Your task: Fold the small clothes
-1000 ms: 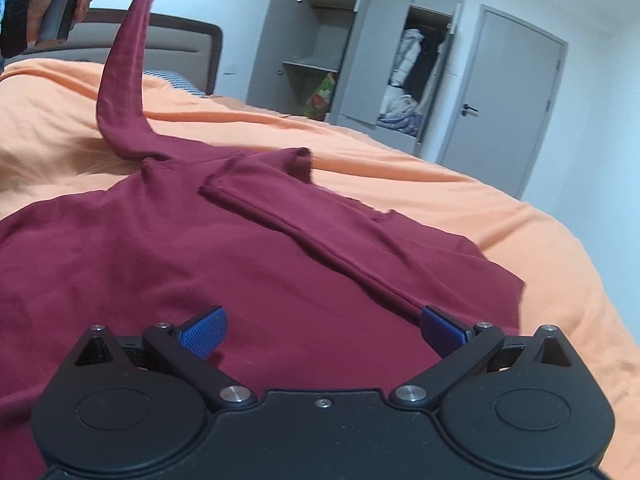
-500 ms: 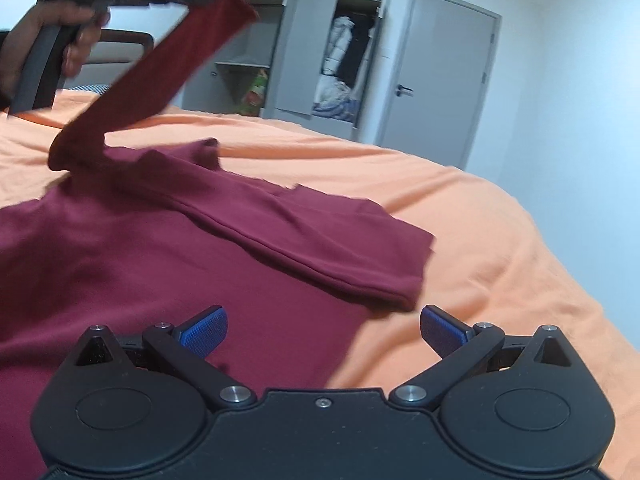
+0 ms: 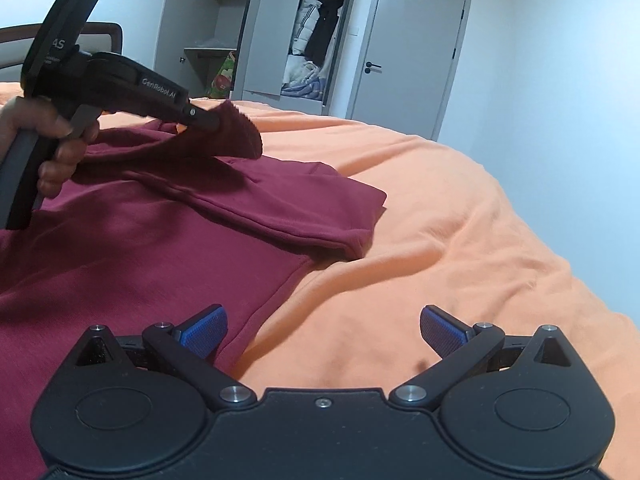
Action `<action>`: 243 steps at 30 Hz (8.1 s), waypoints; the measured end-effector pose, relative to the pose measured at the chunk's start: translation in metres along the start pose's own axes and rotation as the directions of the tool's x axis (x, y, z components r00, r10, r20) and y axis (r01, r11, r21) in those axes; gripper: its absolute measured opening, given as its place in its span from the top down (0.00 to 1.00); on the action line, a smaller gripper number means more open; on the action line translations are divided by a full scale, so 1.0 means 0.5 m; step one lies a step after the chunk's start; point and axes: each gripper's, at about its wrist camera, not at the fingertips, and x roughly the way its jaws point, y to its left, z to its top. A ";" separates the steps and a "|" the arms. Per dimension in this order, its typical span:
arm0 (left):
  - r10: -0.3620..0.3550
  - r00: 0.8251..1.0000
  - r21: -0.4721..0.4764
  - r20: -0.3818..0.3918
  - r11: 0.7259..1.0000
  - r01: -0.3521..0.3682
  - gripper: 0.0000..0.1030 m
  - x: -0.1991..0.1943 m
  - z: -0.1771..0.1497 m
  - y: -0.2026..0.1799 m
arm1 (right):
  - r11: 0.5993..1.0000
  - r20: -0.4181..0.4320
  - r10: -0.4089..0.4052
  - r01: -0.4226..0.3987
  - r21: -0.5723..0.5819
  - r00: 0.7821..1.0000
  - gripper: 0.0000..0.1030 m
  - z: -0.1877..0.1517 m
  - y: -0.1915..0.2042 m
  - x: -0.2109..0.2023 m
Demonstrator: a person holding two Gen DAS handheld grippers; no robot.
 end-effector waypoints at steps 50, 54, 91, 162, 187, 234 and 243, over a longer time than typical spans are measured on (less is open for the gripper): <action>0.326 0.944 -0.454 -0.062 0.833 -0.317 0.94 -0.255 0.000 0.513 | 0.943 0.116 0.237 -0.258 0.210 0.964 1.00 0.200 0.082 0.224; 0.377 0.926 -0.374 0.008 0.860 -0.347 0.94 -0.283 0.022 0.472 | 0.966 0.138 0.181 -0.202 0.164 0.974 1.00 0.201 0.089 0.202; 0.519 0.832 -0.189 -0.196 0.813 -0.551 0.01 -0.283 -0.052 0.411 | 0.993 0.031 0.058 -0.061 0.105 0.998 0.11 0.181 0.121 0.241; 0.292 0.949 0.285 -0.122 0.926 -0.248 0.00 -0.759 -0.398 -0.056 | 0.827 0.184 0.158 -0.028 -0.562 0.970 0.59 -0.291 0.374 -0.338; 0.328 0.944 0.460 0.021 0.835 -0.301 0.12 -0.674 -0.386 -0.111 | 0.946 0.282 0.267 -0.195 -0.260 0.921 0.93 -0.101 0.263 -0.396; 0.345 0.912 0.206 0.220 0.898 -0.390 0.96 -0.841 -0.332 -0.053 | 0.879 0.370 0.087 0.103 -0.466 0.925 0.96 -0.263 0.284 -0.418; 0.256 0.932 0.265 0.256 0.909 -0.323 0.97 -0.982 -0.272 -0.108 | 0.818 0.261 0.229 -0.040 -0.574 0.938 0.96 -0.198 0.214 -0.587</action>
